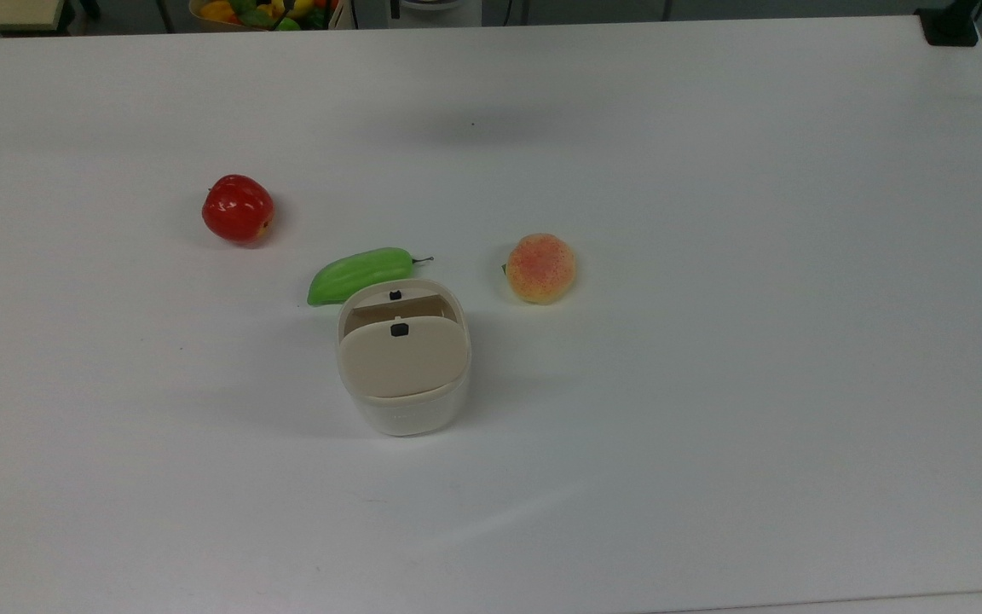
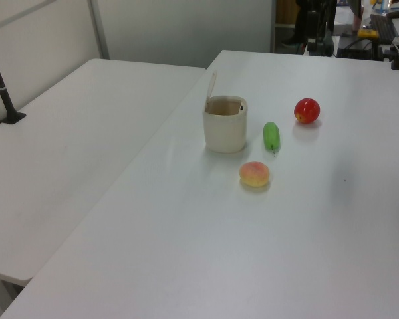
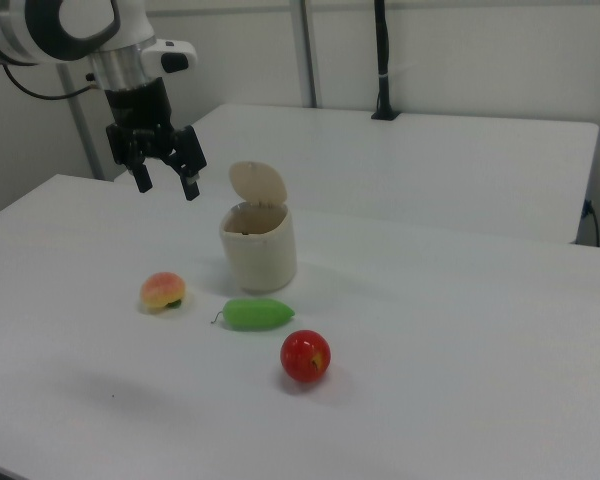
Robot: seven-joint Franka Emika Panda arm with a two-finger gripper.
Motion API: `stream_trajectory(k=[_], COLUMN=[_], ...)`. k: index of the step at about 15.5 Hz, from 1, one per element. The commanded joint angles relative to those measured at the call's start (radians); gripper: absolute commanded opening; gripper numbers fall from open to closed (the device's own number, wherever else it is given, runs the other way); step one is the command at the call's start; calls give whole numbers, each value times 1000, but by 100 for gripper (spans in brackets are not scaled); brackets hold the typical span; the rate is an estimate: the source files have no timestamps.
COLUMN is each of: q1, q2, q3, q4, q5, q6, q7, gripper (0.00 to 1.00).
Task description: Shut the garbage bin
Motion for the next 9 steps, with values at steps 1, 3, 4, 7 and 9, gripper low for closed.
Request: stream_trajectory(k=[1,3,4,7,9], q1=[-5,-9,-9,-11,-14], q2=[-27,-26,-27,-29,-27], q3=[0,0,0,0,0], q4=[-22,-22,-22,-22,-22], q5=[-19,-19,-19,-18,-18], q6=[-23,-23,-25,-25,-23], q7=[13,13,13,13,13], gripper=[100,100,100,100,100])
